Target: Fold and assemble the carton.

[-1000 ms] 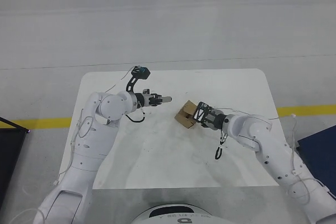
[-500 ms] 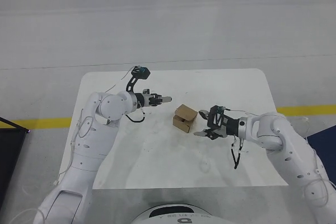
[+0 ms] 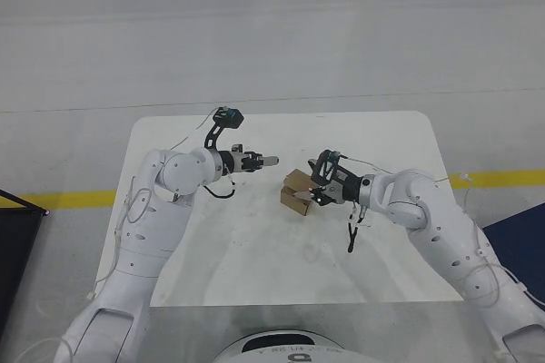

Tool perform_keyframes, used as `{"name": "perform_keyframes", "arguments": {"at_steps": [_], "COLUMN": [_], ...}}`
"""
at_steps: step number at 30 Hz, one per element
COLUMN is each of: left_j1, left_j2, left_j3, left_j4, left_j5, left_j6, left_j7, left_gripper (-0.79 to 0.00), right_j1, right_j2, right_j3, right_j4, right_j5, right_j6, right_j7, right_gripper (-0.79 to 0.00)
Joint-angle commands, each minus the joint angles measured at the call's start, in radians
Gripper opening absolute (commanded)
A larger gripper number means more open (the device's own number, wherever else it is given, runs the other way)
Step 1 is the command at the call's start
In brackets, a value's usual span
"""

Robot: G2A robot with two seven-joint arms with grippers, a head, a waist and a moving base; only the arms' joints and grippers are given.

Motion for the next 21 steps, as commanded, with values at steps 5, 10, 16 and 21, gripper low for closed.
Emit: {"name": "perform_keyframes", "arguments": {"at_steps": [5, 10, 16, 21], "left_j1": [0.000, 0.000, 0.000, 0.000], "left_j2": [0.000, 0.000, 0.000, 0.000], "left_j3": [0.000, 0.000, 0.000, 0.000], "left_j4": [0.000, 0.000, 0.000, 0.000], "left_j5": [0.000, 0.000, 0.000, 0.000], "left_j6": [0.000, 0.000, 0.000, 0.000], "left_j7": [0.000, 0.000, 0.000, 0.000], "left_gripper": [0.000, 0.000, 0.000, 0.000], "right_j1": [0.011, 0.020, 0.042, 0.039], "right_j2": [-0.009, -0.012, -0.018, -0.021], "right_j3": [-0.015, -0.011, -0.016, -0.024], "right_j4": [0.005, 0.024, 0.038, 0.025], "right_j5": [-0.007, 0.034, 0.065, 0.039], "right_j6": [0.030, 0.021, 0.043, 0.063], "right_j7": [0.002, 0.008, 0.053, 0.070], "right_gripper": [-0.215, -0.403, -0.597, -0.785]}}
